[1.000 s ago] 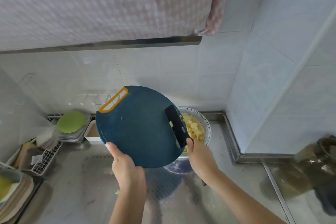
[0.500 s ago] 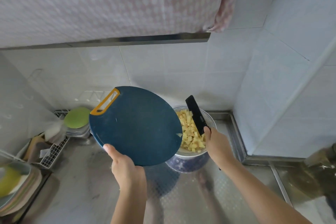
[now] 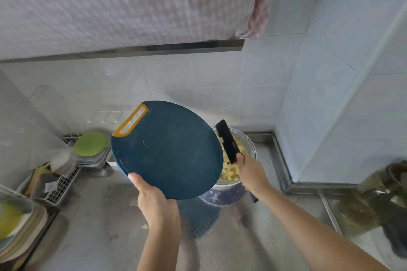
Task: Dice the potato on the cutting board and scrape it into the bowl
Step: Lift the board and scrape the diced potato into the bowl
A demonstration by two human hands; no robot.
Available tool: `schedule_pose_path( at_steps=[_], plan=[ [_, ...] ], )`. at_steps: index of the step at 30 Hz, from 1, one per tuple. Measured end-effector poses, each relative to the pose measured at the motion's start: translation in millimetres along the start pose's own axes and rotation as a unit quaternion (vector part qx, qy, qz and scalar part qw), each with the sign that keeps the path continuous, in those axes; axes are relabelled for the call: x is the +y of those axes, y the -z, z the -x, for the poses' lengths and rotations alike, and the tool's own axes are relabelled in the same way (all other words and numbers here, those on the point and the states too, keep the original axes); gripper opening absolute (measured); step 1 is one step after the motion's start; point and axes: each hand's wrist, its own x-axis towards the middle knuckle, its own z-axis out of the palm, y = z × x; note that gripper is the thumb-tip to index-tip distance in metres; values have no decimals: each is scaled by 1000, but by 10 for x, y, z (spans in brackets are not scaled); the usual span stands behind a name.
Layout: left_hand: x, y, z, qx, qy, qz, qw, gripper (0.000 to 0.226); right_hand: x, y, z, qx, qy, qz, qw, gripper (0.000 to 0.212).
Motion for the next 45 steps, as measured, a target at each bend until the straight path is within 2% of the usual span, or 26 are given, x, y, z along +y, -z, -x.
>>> schedule_pose_path(
  at_steps=[6, 9, 12, 14, 16, 18, 22, 26, 31, 35, 39, 42, 45],
  plan=[
    [27, 47, 19, 1, -8, -13, 1000, 69, 78, 86, -84, 41, 37, 70, 996, 40],
    [53, 49, 92, -2, -11, -35, 999, 63, -89, 115, 41, 33, 62, 30, 997, 39],
    [21, 66, 107, -16, 1, -24, 1000, 66, -359, 187, 201, -62, 66, -117, 989, 42],
    [-16, 65, 110, -25, 2, -14, 1000, 68, -508, 234, 295, -144, 84, -166, 972, 42],
    [-52, 65, 144, -39, -12, -22, 999, 73, -606, 276, 370, -206, 111, -168, 958, 42],
    [-65, 58, 199, -39, -6, -7, 999, 62, -670, 320, 437, -243, 133, -158, 948, 43],
    [-61, 52, 246, -51, 2, 29, 998, 57, -686, 338, 537, -263, 151, -115, 946, 42],
    [-50, 101, 277, -40, -7, 28, 999, 58, -583, 306, 566, -230, 145, -86, 958, 43],
    [-74, 282, 316, -31, -63, -68, 995, 41, -370, 381, 353, -89, 121, -37, 988, 43],
    [-35, 537, 269, -46, -111, -66, 991, 38, 9, 487, 76, -13, 40, -9, 999, 46],
    [144, 913, -126, -28, 2, 36, 999, 52, 203, 559, -13, 4, 41, 9, 999, 48],
    [247, 1255, -368, -49, 34, 2, 998, 58, 202, 543, -17, 2, 63, 20, 998, 50],
    [283, 1562, -518, -103, 50, -74, 991, 59, 146, 475, -3, -2, 87, 47, 995, 52]
  ],
)
